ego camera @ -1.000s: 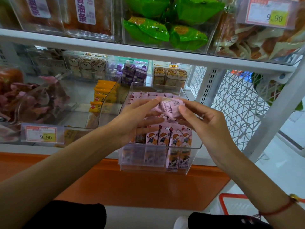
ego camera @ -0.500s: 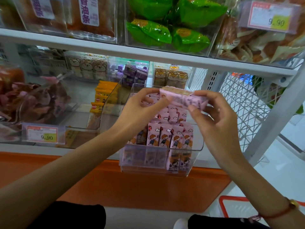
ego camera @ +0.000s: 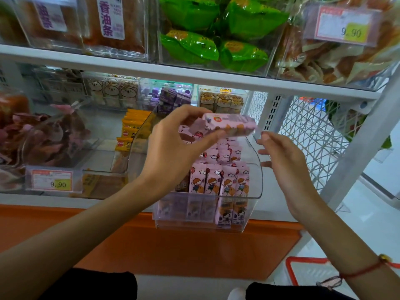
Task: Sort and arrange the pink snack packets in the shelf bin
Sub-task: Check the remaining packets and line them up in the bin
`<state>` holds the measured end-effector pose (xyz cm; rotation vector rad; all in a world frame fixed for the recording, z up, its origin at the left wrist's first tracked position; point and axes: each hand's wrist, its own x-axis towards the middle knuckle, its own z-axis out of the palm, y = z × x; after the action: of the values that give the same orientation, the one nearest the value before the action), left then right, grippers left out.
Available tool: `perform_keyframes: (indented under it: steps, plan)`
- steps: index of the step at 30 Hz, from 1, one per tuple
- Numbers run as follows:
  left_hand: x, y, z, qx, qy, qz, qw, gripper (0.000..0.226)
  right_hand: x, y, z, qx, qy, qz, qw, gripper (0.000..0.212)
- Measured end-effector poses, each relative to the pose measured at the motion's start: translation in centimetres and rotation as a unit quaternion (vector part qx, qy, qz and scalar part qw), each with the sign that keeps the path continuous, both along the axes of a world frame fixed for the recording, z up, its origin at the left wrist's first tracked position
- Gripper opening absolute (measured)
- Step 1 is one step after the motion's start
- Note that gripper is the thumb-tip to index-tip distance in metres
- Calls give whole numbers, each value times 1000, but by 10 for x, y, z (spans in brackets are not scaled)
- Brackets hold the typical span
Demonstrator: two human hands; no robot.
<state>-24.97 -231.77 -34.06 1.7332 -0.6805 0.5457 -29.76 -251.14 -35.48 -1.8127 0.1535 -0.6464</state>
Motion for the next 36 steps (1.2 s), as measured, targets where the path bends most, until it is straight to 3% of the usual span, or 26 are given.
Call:
perform_keyframes:
  steps: [4,7,17,24,28,31,33,36]
  plan:
    - [8,-9,-1,24,0,44,999,38,-1,-12,-6,-125,53,-31,990,34]
    - [12,-25,-8,99,5,35,994,36,-1,-12,-13,-127,108,17,986,34]
    - [25,-29,-18,211,-55,42,975,35,-14,-19,-15,-175,76,75,979,30]
    - [25,-18,-19,89,3,67,994,36,-8,-23,-7,-317,-3,3,948,37]
    - [19,-15,-1,97,11,-20,995,43,13,-17,16,-403,8,62,913,58]
    - [15,-24,9,94,-33,-64,993,43,21,-10,24,-392,-17,101,914,44]
    - [23,-30,10,94,-20,-90,991,46,21,-16,24,-348,-44,59,935,38]
    - [42,-45,0,209,2,-67,976,28,14,-34,20,-236,-54,-8,970,36]
